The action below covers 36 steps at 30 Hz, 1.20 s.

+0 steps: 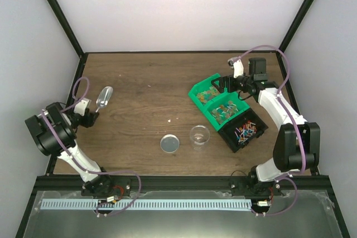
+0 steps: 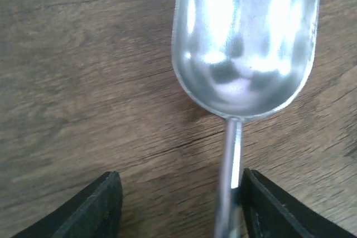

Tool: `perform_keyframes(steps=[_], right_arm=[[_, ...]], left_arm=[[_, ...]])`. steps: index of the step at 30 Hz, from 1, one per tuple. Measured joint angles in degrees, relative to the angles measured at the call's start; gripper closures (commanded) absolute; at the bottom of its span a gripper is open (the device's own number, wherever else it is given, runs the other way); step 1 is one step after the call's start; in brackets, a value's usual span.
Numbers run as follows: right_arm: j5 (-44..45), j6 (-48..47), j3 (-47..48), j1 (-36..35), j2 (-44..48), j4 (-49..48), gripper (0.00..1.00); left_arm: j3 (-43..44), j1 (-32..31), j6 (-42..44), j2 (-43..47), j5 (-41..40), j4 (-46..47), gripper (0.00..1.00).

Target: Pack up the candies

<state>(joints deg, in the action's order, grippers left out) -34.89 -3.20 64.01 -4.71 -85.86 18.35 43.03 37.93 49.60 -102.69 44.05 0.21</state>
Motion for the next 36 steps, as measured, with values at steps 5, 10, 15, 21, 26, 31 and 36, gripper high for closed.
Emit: perform_keyframes(steps=[5, 10, 15, 21, 26, 31, 36], right_arm=[[-1.68, 0.02, 0.0, 0.0, 0.0, -0.04, 0.0], [-3.5, 0.02, 0.0, 0.0, 0.0, -0.2, 0.0], [-5.73, 0.07, 0.0, 0.0, 0.0, -0.42, 0.0], [-9.38, 0.94, 0.0, 0.0, 0.0, -0.94, 0.0], [-12.63, 2.91, 0.5, 0.0, -0.24, -0.83, 0.02], [-15.91, 5.14, 3.08, -0.37, -1.55, -0.31, 0.11], [-16.79, 5.53, 4.59, -3.13, -1.68, 2.67, 0.16]], left_arm=[[2.19, 0.02, 0.17, -2.25, 0.7, 0.68, 0.64], [2.64, -0.02, 1.75, -2.6, 1.18, 0.04, 0.8], [3.5, -0.28, 4.46, -2.51, 1.86, -3.54, 0.96], [2.78, -1.84, 6.97, 1.46, 1.53, -9.62, 0.96], [1.75, -7.72, 10.86, 12.9, -0.31, -15.5, 0.96], [-0.02, -21.75, 12.66, 28.85, -4.35, -19.87, 0.96], [1.07, -38.77, 10.32, 39.01, -8.72, -23.69, 0.96]])
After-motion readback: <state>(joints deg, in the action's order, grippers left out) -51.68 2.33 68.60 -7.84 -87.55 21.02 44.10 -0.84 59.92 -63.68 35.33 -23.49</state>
